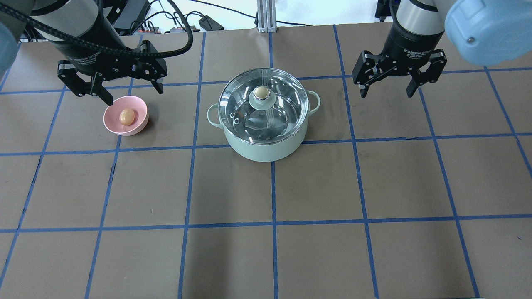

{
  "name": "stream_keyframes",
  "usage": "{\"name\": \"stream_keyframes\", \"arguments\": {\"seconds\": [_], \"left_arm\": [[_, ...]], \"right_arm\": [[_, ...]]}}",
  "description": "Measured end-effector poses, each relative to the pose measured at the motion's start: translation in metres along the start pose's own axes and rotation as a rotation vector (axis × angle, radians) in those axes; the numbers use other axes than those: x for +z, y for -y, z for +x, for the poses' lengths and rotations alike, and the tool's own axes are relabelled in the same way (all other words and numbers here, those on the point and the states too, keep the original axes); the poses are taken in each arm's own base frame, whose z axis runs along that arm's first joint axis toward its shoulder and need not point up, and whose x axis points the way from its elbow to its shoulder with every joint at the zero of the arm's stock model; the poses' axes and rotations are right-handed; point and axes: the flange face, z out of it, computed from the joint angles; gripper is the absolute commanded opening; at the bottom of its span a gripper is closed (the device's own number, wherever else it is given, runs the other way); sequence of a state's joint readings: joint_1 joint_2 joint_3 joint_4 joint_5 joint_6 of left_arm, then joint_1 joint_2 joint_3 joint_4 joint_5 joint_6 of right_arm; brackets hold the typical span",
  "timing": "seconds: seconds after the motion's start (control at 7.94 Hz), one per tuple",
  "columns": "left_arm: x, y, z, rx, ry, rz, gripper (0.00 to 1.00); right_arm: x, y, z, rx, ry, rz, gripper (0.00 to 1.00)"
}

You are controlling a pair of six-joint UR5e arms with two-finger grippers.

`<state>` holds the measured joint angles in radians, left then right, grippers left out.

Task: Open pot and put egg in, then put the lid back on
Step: 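Move the right gripper to the lid knob while the left gripper approaches the pink bowl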

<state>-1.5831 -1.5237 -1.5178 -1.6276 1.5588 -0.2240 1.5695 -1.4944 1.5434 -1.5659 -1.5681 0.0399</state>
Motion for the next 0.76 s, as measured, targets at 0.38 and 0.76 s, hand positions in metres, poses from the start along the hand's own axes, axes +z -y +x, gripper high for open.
{"name": "stream_keyframes", "arguments": {"seconds": [0.38,0.76], "left_arm": [[0.003,0.004,0.0,0.051,-0.003,0.003,1.0],[0.015,0.02,0.001,0.106,-0.006,0.02,1.0]], "right_arm": [[0.002,0.001,0.0,-0.007,0.005,-0.001,1.0],[0.0,0.004,-0.004,-0.011,0.01,0.031,1.0]]}}
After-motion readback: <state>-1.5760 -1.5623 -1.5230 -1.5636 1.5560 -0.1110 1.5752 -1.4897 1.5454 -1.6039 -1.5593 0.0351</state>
